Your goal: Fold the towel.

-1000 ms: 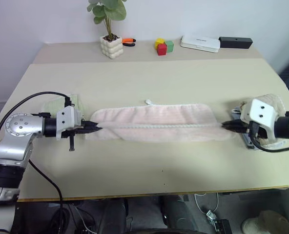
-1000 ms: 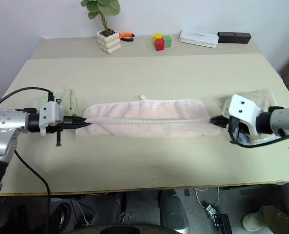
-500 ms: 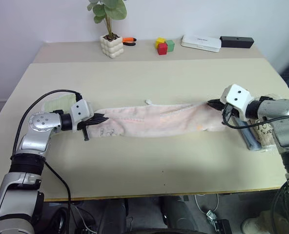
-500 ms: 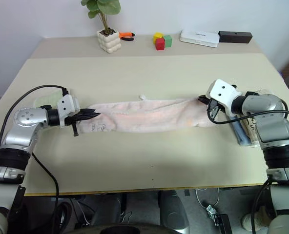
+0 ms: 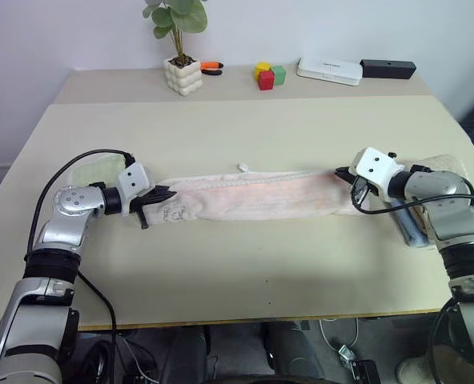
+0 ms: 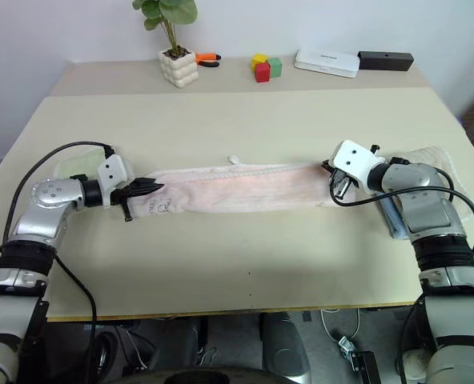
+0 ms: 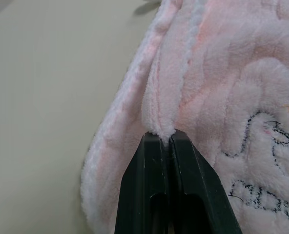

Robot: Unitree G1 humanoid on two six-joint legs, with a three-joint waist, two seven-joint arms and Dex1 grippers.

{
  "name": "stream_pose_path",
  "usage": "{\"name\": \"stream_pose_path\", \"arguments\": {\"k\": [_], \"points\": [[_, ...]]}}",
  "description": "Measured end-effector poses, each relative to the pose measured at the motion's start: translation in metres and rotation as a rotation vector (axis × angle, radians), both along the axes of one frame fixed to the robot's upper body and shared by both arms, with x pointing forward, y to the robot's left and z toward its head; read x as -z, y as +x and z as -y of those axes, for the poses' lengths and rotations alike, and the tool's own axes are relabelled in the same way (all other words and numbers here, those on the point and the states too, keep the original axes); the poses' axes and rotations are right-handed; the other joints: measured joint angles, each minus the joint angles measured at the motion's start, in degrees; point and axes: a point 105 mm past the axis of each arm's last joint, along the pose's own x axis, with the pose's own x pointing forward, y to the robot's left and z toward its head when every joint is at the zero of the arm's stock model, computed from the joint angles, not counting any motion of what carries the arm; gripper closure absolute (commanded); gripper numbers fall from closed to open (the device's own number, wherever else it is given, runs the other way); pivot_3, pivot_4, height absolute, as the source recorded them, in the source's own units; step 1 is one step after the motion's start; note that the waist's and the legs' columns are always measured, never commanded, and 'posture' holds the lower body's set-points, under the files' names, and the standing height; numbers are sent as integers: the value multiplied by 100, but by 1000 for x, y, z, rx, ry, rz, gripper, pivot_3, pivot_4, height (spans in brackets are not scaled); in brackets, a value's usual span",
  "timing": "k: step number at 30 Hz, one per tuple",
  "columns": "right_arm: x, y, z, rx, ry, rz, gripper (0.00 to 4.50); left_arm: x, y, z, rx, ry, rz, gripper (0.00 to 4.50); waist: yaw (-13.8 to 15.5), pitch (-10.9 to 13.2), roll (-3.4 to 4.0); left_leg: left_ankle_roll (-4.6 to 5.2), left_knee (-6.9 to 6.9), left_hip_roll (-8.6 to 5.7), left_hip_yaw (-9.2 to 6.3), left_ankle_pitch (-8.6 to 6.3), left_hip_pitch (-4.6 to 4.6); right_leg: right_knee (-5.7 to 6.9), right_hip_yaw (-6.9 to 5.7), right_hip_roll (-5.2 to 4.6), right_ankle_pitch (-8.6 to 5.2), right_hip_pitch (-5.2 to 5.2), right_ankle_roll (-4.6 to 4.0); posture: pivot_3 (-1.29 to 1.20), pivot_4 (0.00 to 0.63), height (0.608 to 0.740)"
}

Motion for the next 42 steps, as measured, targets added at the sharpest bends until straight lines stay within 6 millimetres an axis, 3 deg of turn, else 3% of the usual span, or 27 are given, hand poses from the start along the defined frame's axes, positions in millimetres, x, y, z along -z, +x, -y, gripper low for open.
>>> {"name": "stream_pose_path", "arguments": {"k": [7,11,16,17,25,31,34,38,41,42], "points": [[5,5,3,34,3,0,4500,2,5,-3,-34,-3,3,28,-7,0,0,0,-2,0,-1,0,1,1,0,0,0,0,0,0,150,740],[8,6,5,50,9,2,2798,3,5,-3,-37,-7,-9,0,-4,0,0,0,-2,0,-1,0,1,1,0,0,0,0,0,0,150,740],[6,10,2,62,46,21,225,-4,10,0,-51,-22,25,0,-4,0,0,0,-1,0,-1,0,2,2,0,0,0,1,0,0,150,740],[5,11,1,62,59,22,91,-7,12,1,-51,-25,36,0,-4,0,0,0,-1,0,-1,0,1,1,0,0,0,1,0,0,150,740],[-2,18,6,104,37,101,91,-21,21,0,-114,-75,101,0,-5,0,0,0,-1,0,-1,0,1,2,0,0,0,0,0,0,150,740],[-23,28,10,169,44,222,91,-66,39,4,-215,-285,168,0,-5,0,-1,0,-2,-1,-2,0,1,2,0,-2,1,1,1,0,150,740],[-36,31,-4,213,270,244,891,-84,41,9,-252,-408,147,793,-34,-1,-2,-1,-3,1,-5,0,1,8,0,1,1,-1,1,0,150,740],[-60,18,-49,173,655,223,2822,-113,35,43,-244,-598,106,2669,-31,-1,-1,-1,0,0,-17,1,-2,15,-4,-1,1,0,1,0,150,740],[-50,3,-79,181,806,154,4405,-118,29,72,-270,-726,52,4240,20,-4,-4,-1,5,-4,-23,0,-2,12,-7,-3,1,9,1,0,150,740],[-41,0,-84,210,830,123,4500,-113,27,79,-287,-751,28,4471,20,-5,-3,-1,6,-7,-23,0,-1,12,-6,-6,1,10,1,0,150,740]]}}
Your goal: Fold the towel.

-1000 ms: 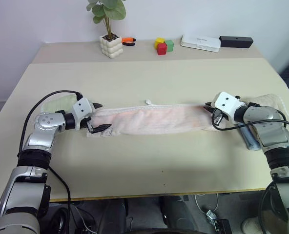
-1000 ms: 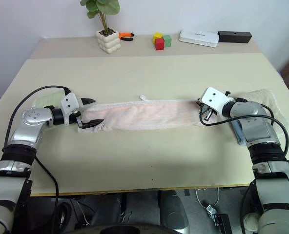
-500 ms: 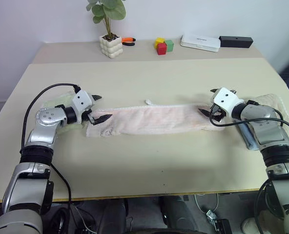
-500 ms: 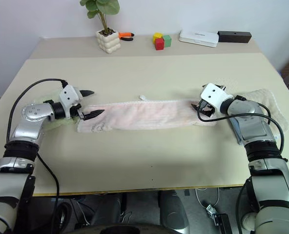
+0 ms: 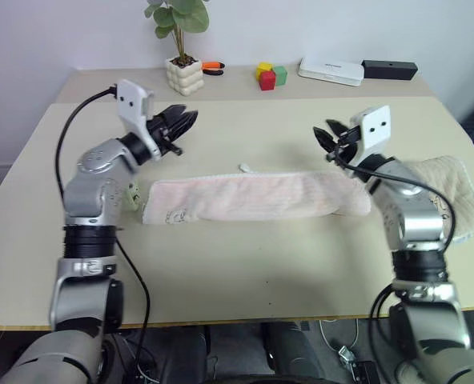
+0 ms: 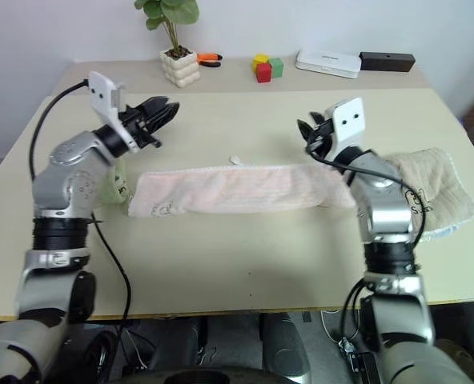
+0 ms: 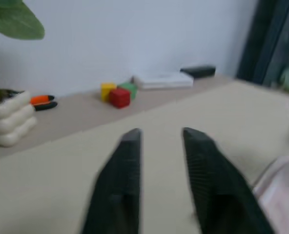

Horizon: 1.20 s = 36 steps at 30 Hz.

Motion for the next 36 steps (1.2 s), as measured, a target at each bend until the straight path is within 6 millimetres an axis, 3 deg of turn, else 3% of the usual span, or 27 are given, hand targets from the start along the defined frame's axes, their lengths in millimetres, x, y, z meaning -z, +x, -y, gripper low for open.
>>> {"name": "stream_pose_path", "arguments": {"k": [3,7,10,12,19,22,25,32,35,36], "points": [[24,-3,-1,75,52,-97,4500,27,-3,16,-21,-56,-110,4471,-6,0,0,-1,2,0,0,1,1,2,0,2,0,0,0,0,150,740],[38,-4,9,173,66,-137,4500,55,0,29,-88,-46,-218,4471,-15,-4,2,-2,-6,0,0,1,8,-2,1,4,0,3,0,0,150,740],[56,-5,18,233,50,-183,4500,100,-3,33,-128,37,-335,4471,-30,-5,4,-2,-11,0,3,1,11,-3,4,6,0,0,-1,0,150,740],[70,-5,26,272,37,-220,4500,129,-6,24,-165,91,-426,4471,-33,-5,4,-2,-12,1,2,1,10,-2,4,8,0,-2,-1,0,150,740],[81,-3,47,328,-60,-205,4500,127,-2,-18,-236,190,-401,4471,-22,-5,5,-2,-15,0,5,1,11,-7,5,8,0,0,-2,0,150,740],[84,-2,53,314,-187,-182,4500,126,-4,-29,-207,249,-364,4471,-26,-5,5,-2,-17,1,6,1,11,-9,5,7,0,-1,-2,0,150,740],[83,-2,51,282,-176,-177,3704,126,-5,-33,-174,273,-356,4500,-33,-5,5,-2,-17,2,5,1,12,-8,5,9,0,-1,-2,0,150,740],[59,0,55,249,-132,-134,159,115,-7,-32,-96,347,-281,1233,-5,-4,4,-2,-17,1,5,1,7,-14,3,6,0,0,-2,0,150,740],[44,-15,65,257,-74,-127,0,104,-5,-40,-90,395,-232,51,3,-4,4,-2,-21,2,2,1,4,-22,1,6,-1,0,-1,0,150,740],[39,-24,69,267,3,-144,0,96,-6,-41,-64,397,-202,51,-1,-3,4,-2,-23,2,2,1,2,-23,1,6,-1,-1,-1,0,150,740]]}}
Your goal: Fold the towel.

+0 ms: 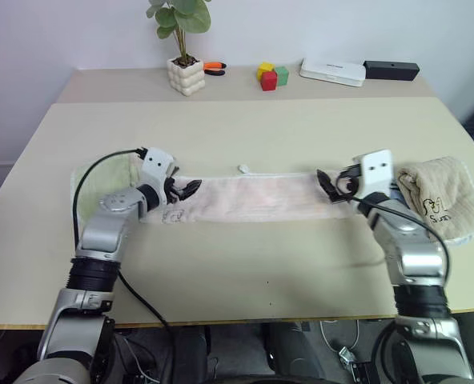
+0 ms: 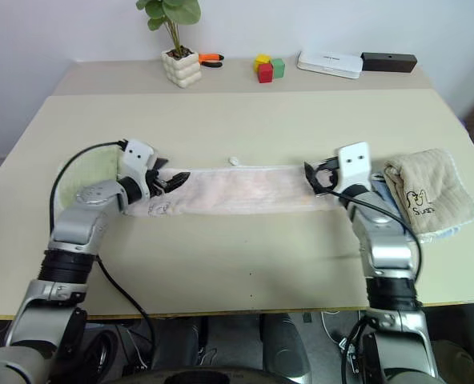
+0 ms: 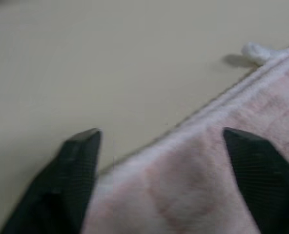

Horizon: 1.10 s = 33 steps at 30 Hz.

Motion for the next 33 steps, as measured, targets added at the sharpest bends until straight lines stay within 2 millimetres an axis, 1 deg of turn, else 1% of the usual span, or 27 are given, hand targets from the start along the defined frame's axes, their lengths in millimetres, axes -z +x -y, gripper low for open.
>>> {"name": "stream_pose_path", "arguments": {"k": [2,3,4,6,8,9,11,13,16,18,22,24,29,33], "points": [[-6,-13,0,15,149,-9,0,-10,-4,1,68,-27,32,51,-5,0,0,0,0,1,-1,0,1,1,-1,1,0,0,-1,0,150,740],[-9,-23,-3,11,258,-17,0,-15,-8,5,128,-61,32,51,-15,0,0,0,-1,2,-1,0,1,3,-1,1,-1,0,-1,0,150,740],[-11,-31,-7,-9,313,-26,0,-18,-12,7,175,-82,28,51,-22,0,1,0,-1,4,-2,0,2,2,-1,3,-1,0,-2,0,150,740],[-16,-45,-14,-45,375,-45,0,-26,-21,8,271,-129,16,51,-31,2,4,1,0,4,0,0,2,3,0,3,-1,0,-2,0,150,740],[-17,-57,-12,-25,415,-59,0,-44,-35,10,390,-139,61,51,-19,4,1,1,-1,5,0,-1,1,1,-1,3,-2,0,-3,0,150,740],[-13,-62,-9,3,437,-75,0,-52,-42,9,445,-119,86,51,-17,3,1,1,-1,5,0,-1,1,-1,0,2,-2,0,-4,0,150,740],[3,-71,0,84,467,-133,0,-63,-53,6,534,-69,125,51,-16,3,2,1,-2,4,3,-1,2,-2,0,2,-2,0,-5,0,150,740],[25,-81,5,150,479,-209,0,-65,-62,3,605,-42,114,51,-14,2,4,1,-2,4,4,-1,1,-4,1,1,-9,0,-17,0,150,740],[45,-89,2,193,448,-282,0,-62,-73,4,691,-61,68,51,-27,2,4,2,-2,6,7,-1,2,-4,3,2,-12,-2,-20,0,150,740],[51,-89,-1,210,439,-301,0,-62,-75,7,714,-73,73,51,-30,3,5,2,-3,7,7,-1,2,-4,4,3,-13,-5,-21,0,150,740],[44,-77,-11,208,507,-253,0,-62,-75,19,726,-102,113,51,-29,3,4,2,-3,7,7,-1,1,-4,4,4,-10,-5,-16,0,150,740],[42,-71,-14,207,532,-240,0,-63,-75,20,720,-101,121,51,-24,3,4,2,-6,7,6,-1,0,-5,4,4,-7,-6,-10,0,150,740],[50,-53,-11,233,574,-258,0,-58,-78,21,693,-104,120,51,-24,3,5,2,-6,8,7,-1,0,-5,4,4,-7,-7,-10,0,150,740],[48,-39,-5,237,553,-246,0,-62,-77,24,672,-98,146,51,-24,3,4,2,-3,7,7,-1,0,-6,4,4,-6,-5,-9,0,150,740]]}}
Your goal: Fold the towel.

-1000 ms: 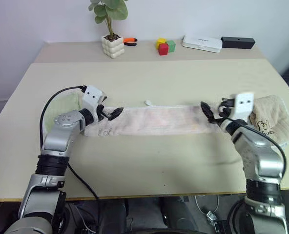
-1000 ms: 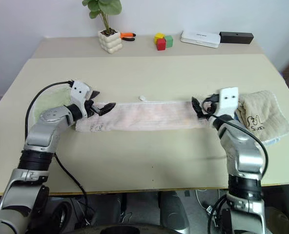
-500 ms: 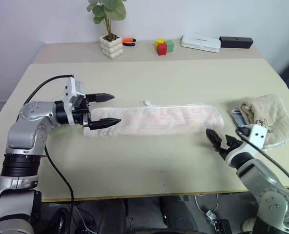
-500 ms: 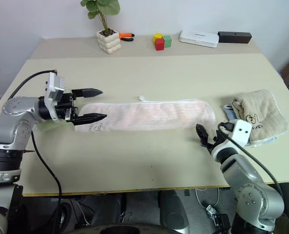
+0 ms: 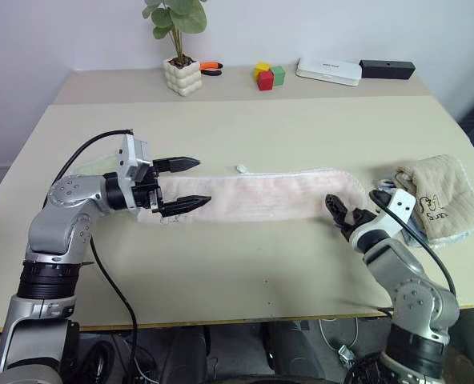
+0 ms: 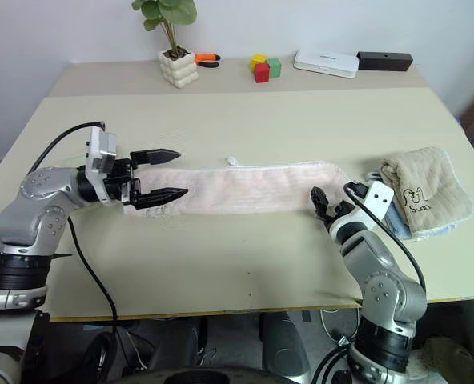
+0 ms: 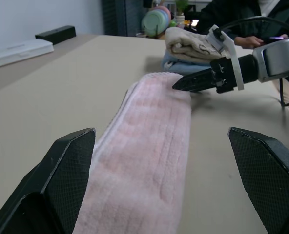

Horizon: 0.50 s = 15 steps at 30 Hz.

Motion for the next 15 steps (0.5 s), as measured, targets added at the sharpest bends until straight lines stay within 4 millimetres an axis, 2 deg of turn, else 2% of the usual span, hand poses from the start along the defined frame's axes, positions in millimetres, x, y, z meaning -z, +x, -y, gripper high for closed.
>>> {"name": "stream_pose_path", "arguments": {"k": [2,5,12,15], "points": [[0,4,2,3,-8,-3,0,-2,-1,1,-5,-1,11,51,0,0,0,0,-1,0,0,0,0,0,0,0,0,0,0,0,150,740],[1,10,4,14,-17,-4,853,-1,-1,-1,-29,-6,13,0,-2,0,-1,0,0,0,0,0,1,0,0,0,1,0,1,0,150,740],[10,16,13,98,-32,-29,4427,2,2,-4,-70,-12,10,0,-20,0,-1,0,-2,2,0,0,2,1,0,3,1,-1,1,0,150,740],[9,18,11,105,-27,-19,4475,0,4,-4,-89,-14,31,0,-14,0,1,0,-2,1,0,0,1,0,0,2,1,-2,1,0,150,740]]}}
